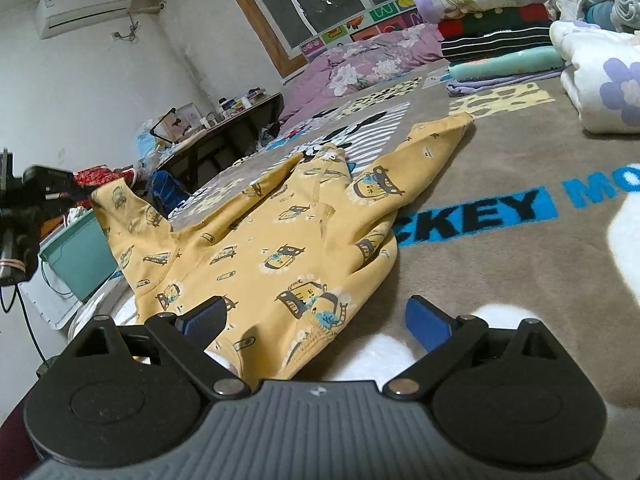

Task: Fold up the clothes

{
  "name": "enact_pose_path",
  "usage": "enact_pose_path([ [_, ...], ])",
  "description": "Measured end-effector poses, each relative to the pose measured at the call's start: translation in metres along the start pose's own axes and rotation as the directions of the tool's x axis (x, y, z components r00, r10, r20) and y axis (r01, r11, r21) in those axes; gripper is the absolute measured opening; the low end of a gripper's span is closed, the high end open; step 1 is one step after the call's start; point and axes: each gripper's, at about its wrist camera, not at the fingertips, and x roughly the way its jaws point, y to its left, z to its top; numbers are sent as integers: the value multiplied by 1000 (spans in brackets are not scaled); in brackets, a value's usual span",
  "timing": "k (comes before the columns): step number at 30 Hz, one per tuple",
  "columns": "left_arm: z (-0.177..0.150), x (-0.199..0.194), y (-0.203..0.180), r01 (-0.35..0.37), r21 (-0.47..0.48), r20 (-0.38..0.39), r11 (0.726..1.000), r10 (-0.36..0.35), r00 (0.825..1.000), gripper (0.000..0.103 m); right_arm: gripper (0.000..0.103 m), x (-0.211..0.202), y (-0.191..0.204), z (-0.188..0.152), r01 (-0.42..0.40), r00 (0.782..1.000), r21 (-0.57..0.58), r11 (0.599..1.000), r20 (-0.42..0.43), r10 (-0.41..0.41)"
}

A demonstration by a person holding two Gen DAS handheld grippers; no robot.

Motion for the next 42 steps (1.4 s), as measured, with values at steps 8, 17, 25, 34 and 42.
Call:
enact_pose_path([
  [8,-19,20,44,-25,-89,-17,996,24,1000,5,95,0,1,-3,0,1000,-31,1000,9,0],
  [17,-26,52,64,5,-138,-35,990,-10,999,5,77,-17,15,3,107,993,-109,988,66,-100],
  [25,-41,76,86,-75,-318,-160,945,25,987,5,44,-30,117,-2,94,987,-586,805,163,3],
  [34,-45,74,92,-85,-370,-187,925,15,982,31,38,24,211,-35,-115,993,-875,470,-87,82],
  [42,-61,68,111,16,-468,-92,884,-66,994,55,38,58,248,-63,-144,988,-945,295,-155,-14],
])
